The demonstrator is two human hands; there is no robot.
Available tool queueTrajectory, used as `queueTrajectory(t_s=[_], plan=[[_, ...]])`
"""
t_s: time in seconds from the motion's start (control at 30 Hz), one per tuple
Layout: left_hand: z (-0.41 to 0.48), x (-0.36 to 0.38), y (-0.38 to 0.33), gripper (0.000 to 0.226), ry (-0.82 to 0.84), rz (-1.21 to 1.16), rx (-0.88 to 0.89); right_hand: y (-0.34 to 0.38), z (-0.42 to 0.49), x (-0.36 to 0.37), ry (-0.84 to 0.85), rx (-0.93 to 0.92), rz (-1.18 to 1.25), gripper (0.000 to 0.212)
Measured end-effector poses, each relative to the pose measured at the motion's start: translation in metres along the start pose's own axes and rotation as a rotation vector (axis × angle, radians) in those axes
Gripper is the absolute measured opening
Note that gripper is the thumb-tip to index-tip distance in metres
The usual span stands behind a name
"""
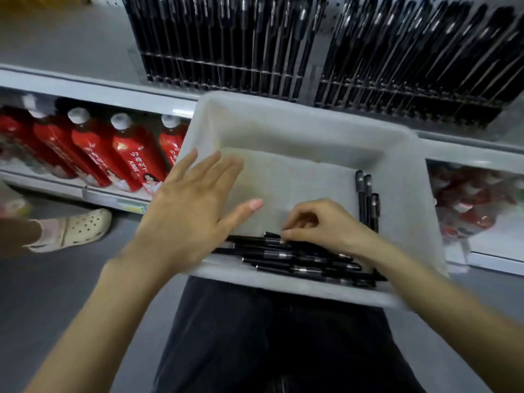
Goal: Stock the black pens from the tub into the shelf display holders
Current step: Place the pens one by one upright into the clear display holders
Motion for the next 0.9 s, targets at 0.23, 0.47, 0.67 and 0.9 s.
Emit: queueTrajectory(t_s=[0.23,0.47,0.67,0.9], plan=[[0.003,0.013,-0.002,0.082,-0.010,0.000,0.011,-0.013,0.002,0.011,0.013,0.028,-0.009,0.015],[0.006,0.016,-0.005,0.077,-0.026,-0.027,0.009,-0.013,-0.001,0.010,0.003,0.032,-0.095,0.013],[0.004,0.017,-0.005,0.079,-0.028,-0.015,0.002,-0.013,-0.003,0.011,-0.012,0.021,-0.080,0.015],[0.003,0.019,-0.006,0.077,-0.019,-0.029,0.008,-0.014,-0.005,0.012,0.018,0.016,-0.163,0.019]])
Point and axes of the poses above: each hand's wrist, its own z-axis towards the middle knuckle, its own x-axis out of the palm, y = z × x, the point moved 4 cm from there along z, towards the middle knuckle, and after that the axes turned 11 degrees about z, right-handed, at the moved point
